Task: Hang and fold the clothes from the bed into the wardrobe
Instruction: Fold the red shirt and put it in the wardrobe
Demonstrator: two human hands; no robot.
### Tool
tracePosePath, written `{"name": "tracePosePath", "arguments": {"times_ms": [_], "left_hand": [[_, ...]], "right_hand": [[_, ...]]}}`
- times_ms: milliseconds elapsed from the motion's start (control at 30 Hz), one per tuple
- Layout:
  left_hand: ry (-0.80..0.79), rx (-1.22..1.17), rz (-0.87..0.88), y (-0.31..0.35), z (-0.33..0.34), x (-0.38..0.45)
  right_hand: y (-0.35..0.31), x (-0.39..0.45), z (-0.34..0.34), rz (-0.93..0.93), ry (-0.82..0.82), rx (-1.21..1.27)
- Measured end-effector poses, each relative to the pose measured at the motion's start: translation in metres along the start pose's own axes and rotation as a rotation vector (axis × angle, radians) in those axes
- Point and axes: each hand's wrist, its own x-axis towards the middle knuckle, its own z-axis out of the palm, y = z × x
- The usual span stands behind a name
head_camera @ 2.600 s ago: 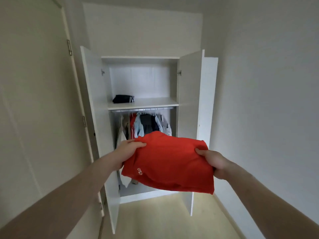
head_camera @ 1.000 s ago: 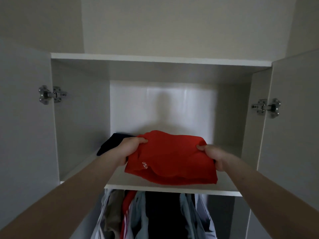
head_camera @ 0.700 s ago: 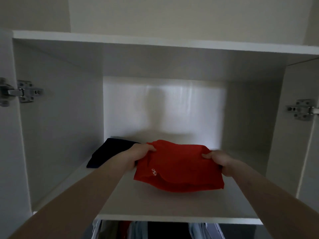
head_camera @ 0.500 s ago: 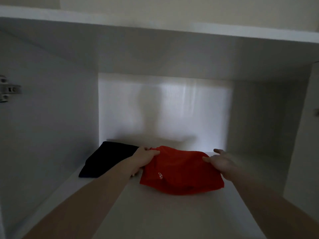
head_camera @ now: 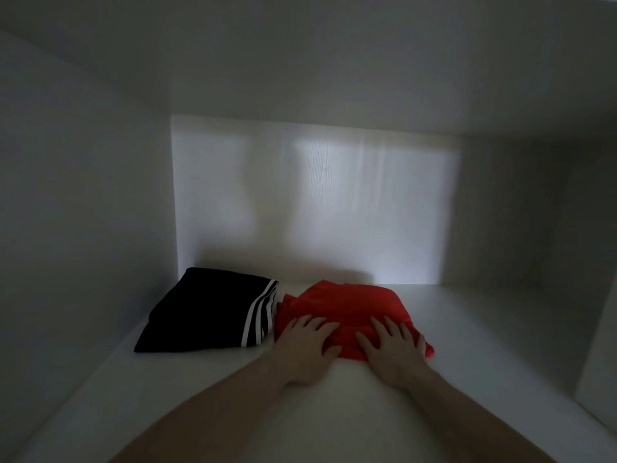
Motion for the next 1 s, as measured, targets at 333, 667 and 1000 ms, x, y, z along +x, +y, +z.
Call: {"name": "tracePosePath", "arguments": {"times_ms": [333, 667, 1000], "left_hand": [[0.024, 0.0, -0.038, -0.035, 0.018, 0.057], [0.15, 0.127, 0.062, 0.017, -0.006, 0.021], [0.356, -0.285, 0.603, 0.253, -0.04, -0.112]], "right_hand": [[-0.014, 0.051, 0.016, 0.065, 0.029, -0.007], [0.003, -0.032, -0.008, -0.027, 0.198, 0.117], [0.128, -0.332, -0.121, 0.109, 0.547, 0.228]]}}
